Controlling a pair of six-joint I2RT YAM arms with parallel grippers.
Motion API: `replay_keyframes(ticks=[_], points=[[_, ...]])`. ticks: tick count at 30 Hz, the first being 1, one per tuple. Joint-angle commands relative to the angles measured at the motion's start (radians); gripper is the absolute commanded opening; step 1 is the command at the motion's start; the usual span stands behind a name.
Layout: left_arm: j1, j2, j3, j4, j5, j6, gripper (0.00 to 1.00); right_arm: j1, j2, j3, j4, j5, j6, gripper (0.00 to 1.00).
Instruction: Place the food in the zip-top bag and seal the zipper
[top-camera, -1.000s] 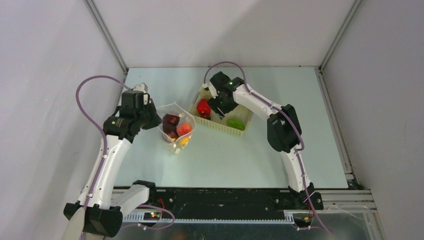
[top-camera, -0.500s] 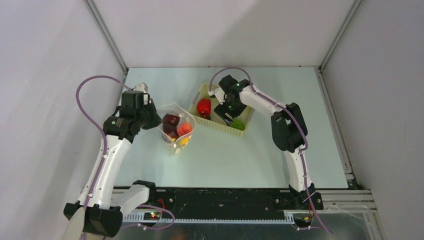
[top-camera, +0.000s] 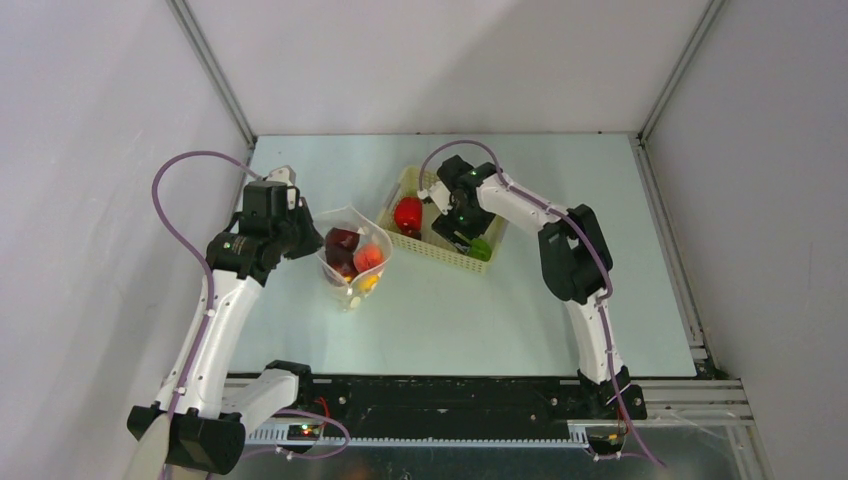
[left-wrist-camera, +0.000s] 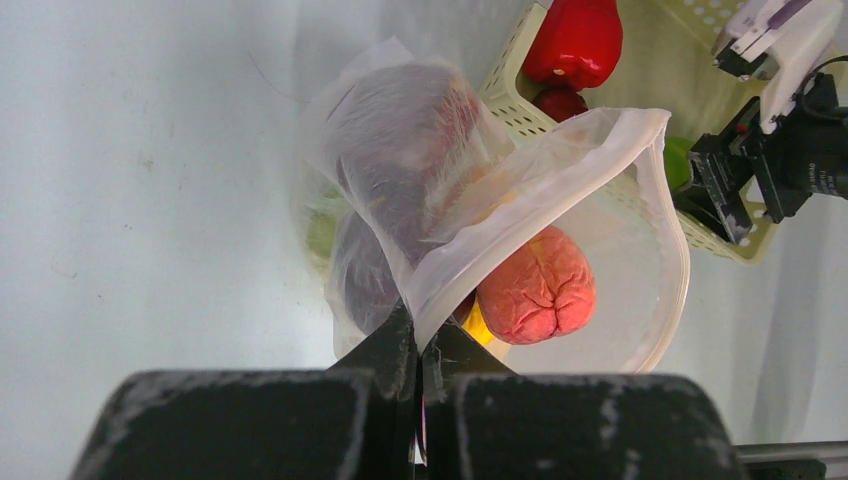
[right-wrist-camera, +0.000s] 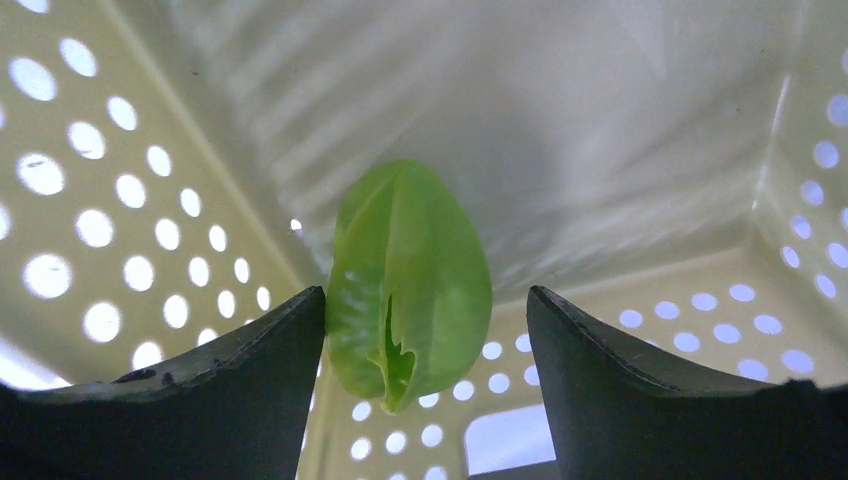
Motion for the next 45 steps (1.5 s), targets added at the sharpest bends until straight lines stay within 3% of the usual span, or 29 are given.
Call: replay_keyframes(ticks=[1,9,11,17,21,32,38,42,45], points=[[0.004,-0.002,0.005,0.014,0.007,0.02,0.0,0.002,0.031,-0.003,-0.013,0.062,-0.002,0.76],[0.003,-0.004,0.005,0.013,0.006,0.019,0.0,-0.001,0.049,-0.009,-0.011,0.067,0.006,0.68],[0.003,-0.003,0.005,0.013,0.006,0.019,0.0,-0.002,0.051,-0.006,-0.006,0.069,0.012,0.62],[0.004,-0.002,0.005,0.014,-0.005,0.019,0.0,-0.003,-0.007,-0.011,0.046,0.094,0.056,0.24],[0.004,-0.005,0.005,0.015,-0.015,0.017,0.0,-0.002,-0.091,-0.02,0.093,0.106,0.103,0.14],[0.004,-0.003,0.003,0.018,0.013,0.015,0.0,0.063,-0.411,-0.15,0.263,0.072,0.266,0.08],[0.003,0.008,0.001,0.018,0.032,0.015,0.0,0.168,-0.652,-0.335,0.576,-0.157,0.379,0.09],[0.003,0.014,-0.001,0.023,0.05,0.017,0.0,0.231,-0.69,-0.398,0.748,-0.339,0.467,0.12],[0.004,0.017,-0.002,0.023,0.05,0.016,0.0,0.284,-0.667,-0.366,0.79,-0.383,0.478,0.13]])
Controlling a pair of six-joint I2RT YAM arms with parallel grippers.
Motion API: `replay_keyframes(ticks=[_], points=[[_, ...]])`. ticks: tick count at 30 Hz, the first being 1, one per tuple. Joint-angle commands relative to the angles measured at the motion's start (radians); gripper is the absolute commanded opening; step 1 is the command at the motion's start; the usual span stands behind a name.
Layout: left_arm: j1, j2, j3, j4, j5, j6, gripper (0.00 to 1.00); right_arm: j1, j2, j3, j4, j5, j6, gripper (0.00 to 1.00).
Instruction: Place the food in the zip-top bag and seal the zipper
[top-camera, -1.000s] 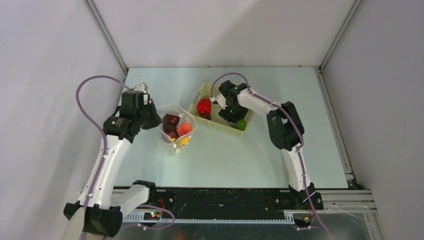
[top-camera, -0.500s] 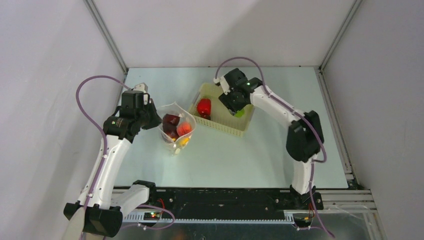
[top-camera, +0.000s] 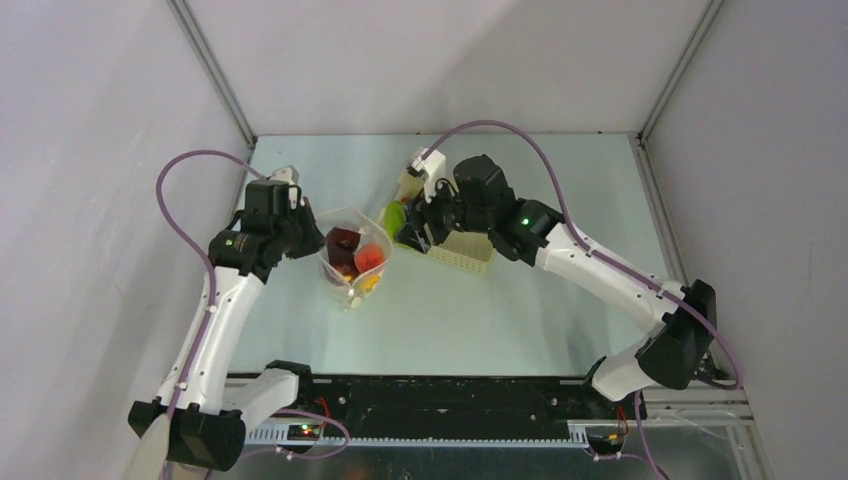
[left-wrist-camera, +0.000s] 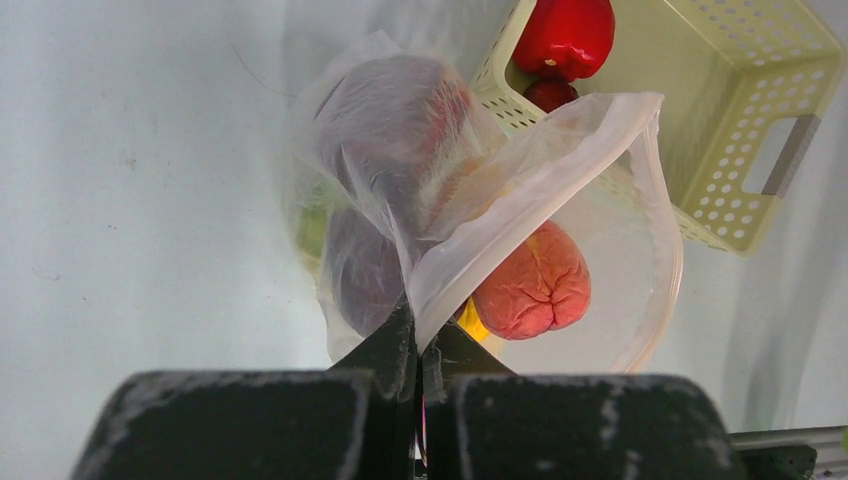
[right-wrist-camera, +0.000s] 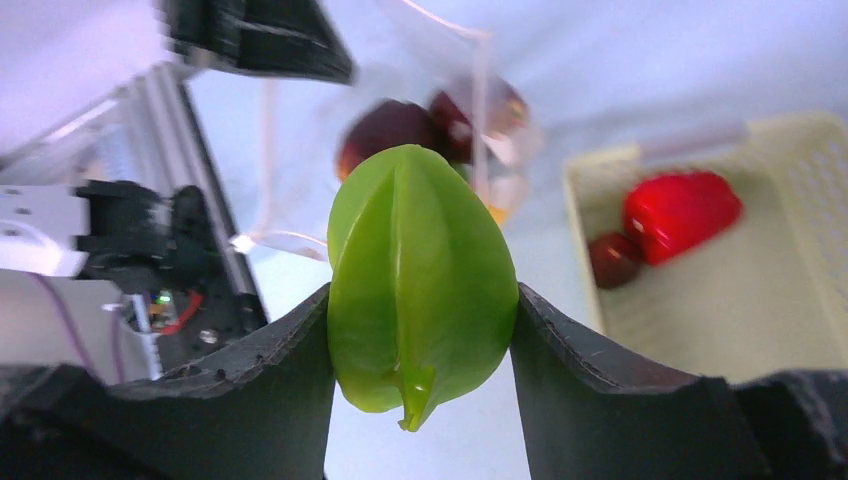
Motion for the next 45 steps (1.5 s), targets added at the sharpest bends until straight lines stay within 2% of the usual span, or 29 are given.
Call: replay_keyframes(ticks=[1,4,9,14,23,27,31,35,38,41,45], points=[[0.004,0.003,-0.002,0.022,0.026,0.016,0.0,0.055,0.035,0.023,0.204,-0.136,0.081,0.13],[0.003,-0.002,-0.002,0.021,0.036,0.017,0.0,0.081,0.08,0.06,0.239,-0.11,0.125,0.13],[0.004,-0.022,-0.005,0.028,0.035,0.018,0.0,0.104,0.195,0.102,0.344,-0.113,0.268,0.2],[0.003,-0.026,-0.004,0.026,0.041,0.018,0.0,0.151,0.31,0.227,0.24,-0.006,0.316,0.26],[0.004,-0.046,-0.005,0.031,0.044,0.016,0.0,0.195,0.408,0.294,0.139,0.147,0.365,0.28],[0.003,-0.053,-0.005,0.033,0.047,0.016,0.0,0.204,0.447,0.329,0.074,0.183,0.361,0.32],[0.004,-0.054,-0.007,0.034,0.046,0.014,0.0,0.215,0.469,0.372,0.001,0.266,0.348,0.44],[0.004,-0.053,-0.005,0.033,0.046,0.016,0.0,0.221,0.472,0.401,-0.02,0.295,0.326,0.66],[0.003,-0.055,-0.007,0.036,0.04,0.014,0.0,0.224,0.467,0.417,-0.024,0.295,0.31,0.73],[0.004,-0.051,-0.006,0.033,0.041,0.014,0.0,0.226,0.454,0.422,-0.025,0.29,0.293,0.97],[0.003,-0.054,-0.005,0.033,0.038,0.014,0.0,0.227,0.425,0.427,-0.029,0.289,0.268,0.99]])
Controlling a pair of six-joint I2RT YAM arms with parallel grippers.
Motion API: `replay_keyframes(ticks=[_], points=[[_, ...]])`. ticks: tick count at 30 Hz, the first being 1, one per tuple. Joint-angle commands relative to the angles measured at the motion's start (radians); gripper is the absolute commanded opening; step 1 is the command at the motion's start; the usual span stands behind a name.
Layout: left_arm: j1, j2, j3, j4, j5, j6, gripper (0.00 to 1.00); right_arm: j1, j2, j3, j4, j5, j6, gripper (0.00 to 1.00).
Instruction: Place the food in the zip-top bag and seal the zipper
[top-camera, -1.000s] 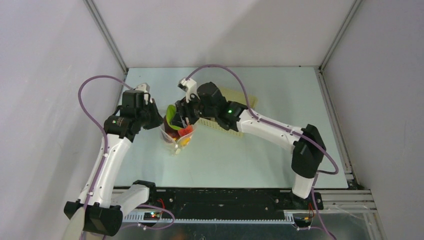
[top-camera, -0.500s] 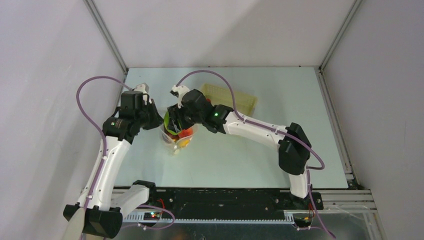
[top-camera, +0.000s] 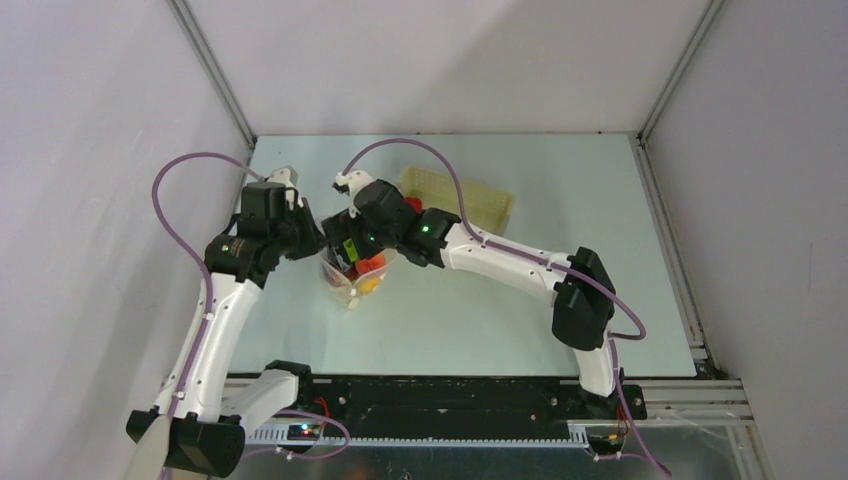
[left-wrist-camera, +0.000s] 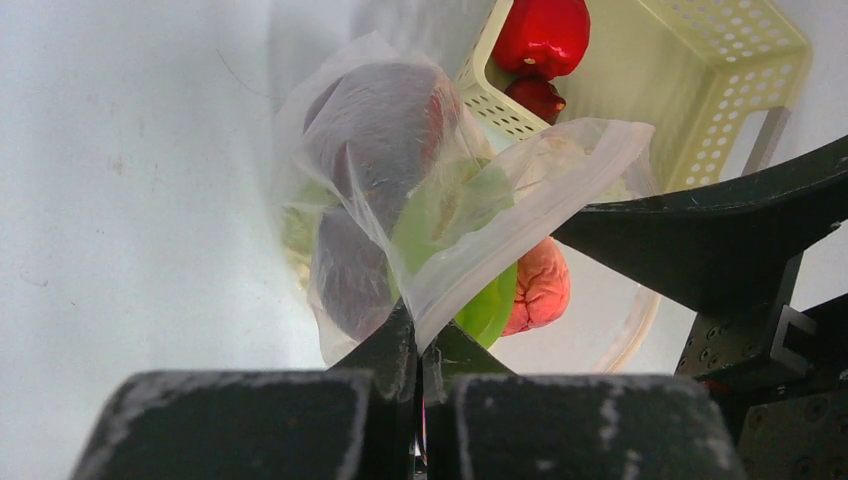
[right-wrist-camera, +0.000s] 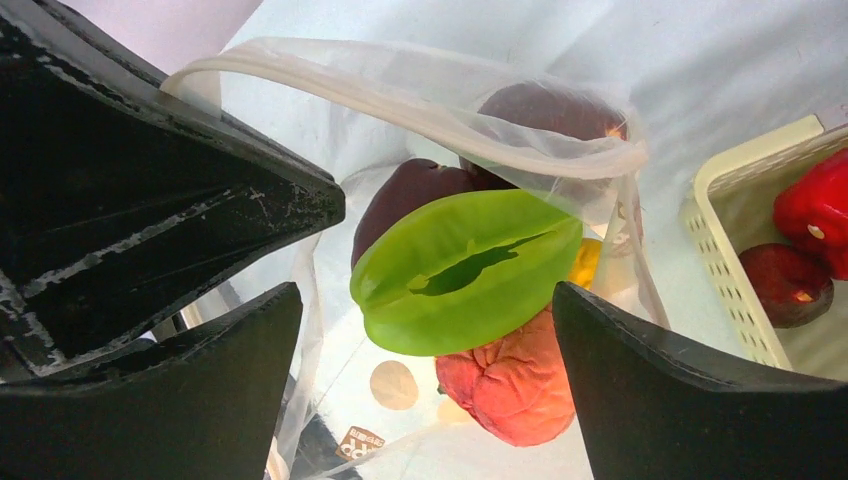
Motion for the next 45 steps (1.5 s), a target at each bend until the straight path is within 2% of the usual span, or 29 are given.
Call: replay_keyframes(ticks=[1,5,10,12,15,18,27,35,45], points=[[0.003,-0.024,-0.004,0.033,0.01,0.012,0.0,0.005,-0.069,0.046,-0.003,0.021,-0.047,1.0],[0.004,-0.025,-0.003,0.034,0.0,0.009,0.0,0.004,-0.128,0.02,0.008,0.045,-0.088,0.99],[0.003,-0.027,-0.002,0.031,-0.018,0.005,0.0,-0.039,-0.212,-0.089,0.116,0.053,-0.076,0.99],[0.004,-0.027,-0.002,0.029,-0.029,0.004,0.0,-0.079,-0.238,-0.143,0.158,0.047,-0.026,0.99],[0.003,-0.031,-0.001,0.025,-0.049,-0.001,0.0,-0.159,-0.236,-0.166,0.13,0.092,0.107,0.99],[0.003,-0.034,0.001,0.024,-0.057,-0.001,0.0,-0.215,-0.194,-0.163,0.106,0.12,0.212,0.99],[0.004,-0.032,0.002,0.022,-0.057,-0.001,0.0,-0.313,-0.021,-0.078,0.08,0.187,0.363,0.98],[0.004,-0.045,0.001,0.023,-0.057,0.0,0.0,-0.344,0.153,0.024,0.06,0.286,0.488,0.97],[0.004,-0.037,-0.001,0.027,-0.035,0.001,0.0,-0.356,0.273,0.107,0.055,0.315,0.479,0.97]])
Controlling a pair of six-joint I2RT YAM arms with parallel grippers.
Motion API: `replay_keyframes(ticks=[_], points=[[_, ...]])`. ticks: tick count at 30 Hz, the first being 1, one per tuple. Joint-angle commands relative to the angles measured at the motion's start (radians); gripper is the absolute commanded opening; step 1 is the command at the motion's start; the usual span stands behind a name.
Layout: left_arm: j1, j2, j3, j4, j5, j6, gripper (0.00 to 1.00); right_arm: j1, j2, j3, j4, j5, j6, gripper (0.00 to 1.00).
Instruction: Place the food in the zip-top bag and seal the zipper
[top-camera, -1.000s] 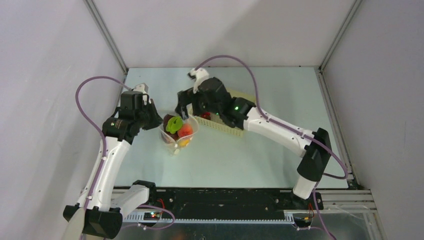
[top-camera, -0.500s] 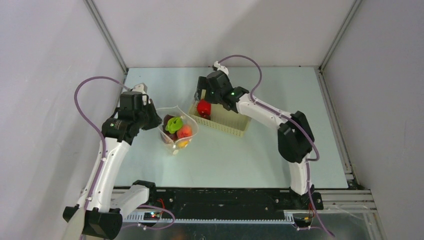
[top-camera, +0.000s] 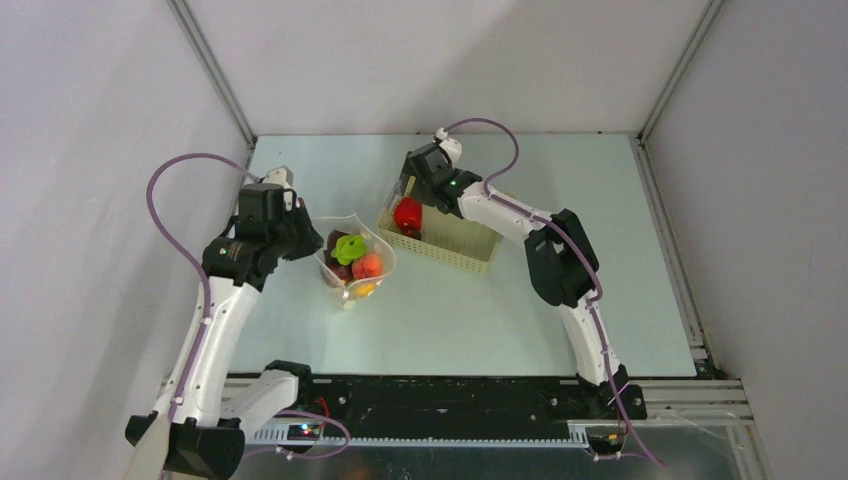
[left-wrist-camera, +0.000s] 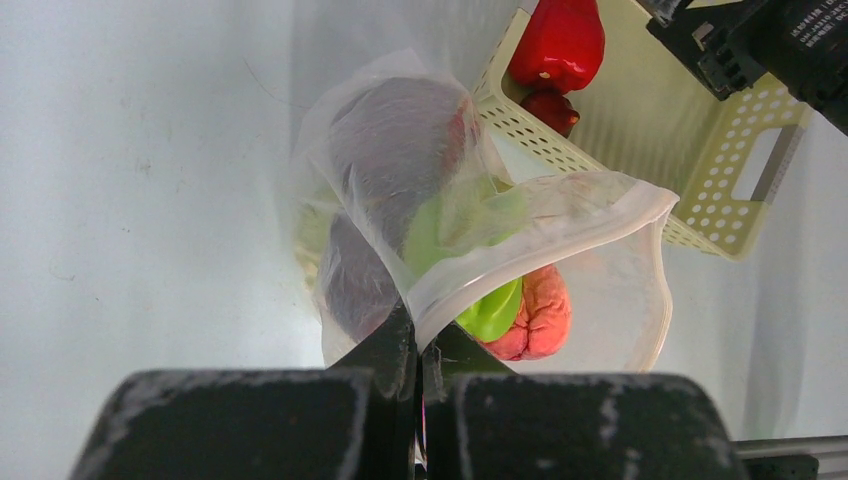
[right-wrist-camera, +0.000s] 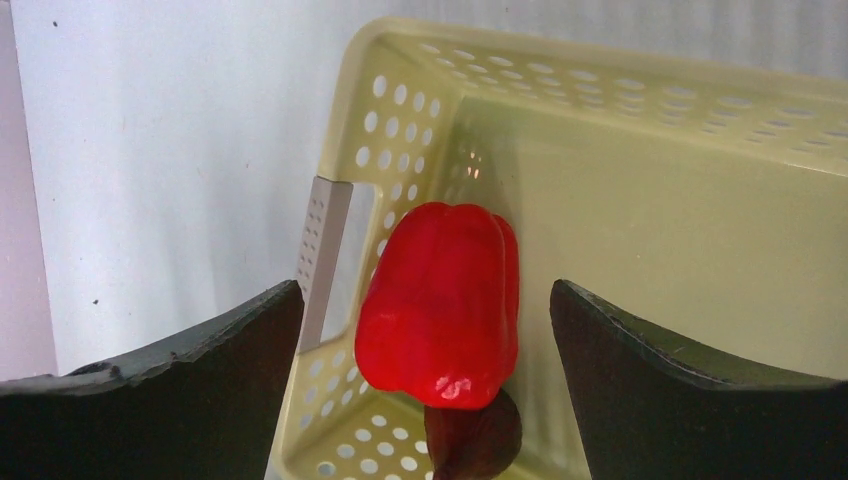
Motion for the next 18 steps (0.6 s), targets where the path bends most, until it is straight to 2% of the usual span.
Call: replay_keyframes(ticks=[1,18], points=[[0.003,-0.02,-0.001,0.028,0.012,0.004,0.0,0.0,0.039,0.068,0.007,0.037,0.015,0.97],[0.004,-0.014,-0.001,0.027,0.015,0.004,0.0,0.014,0.114,0.067,0.004,-0.016,0.027,0.97]])
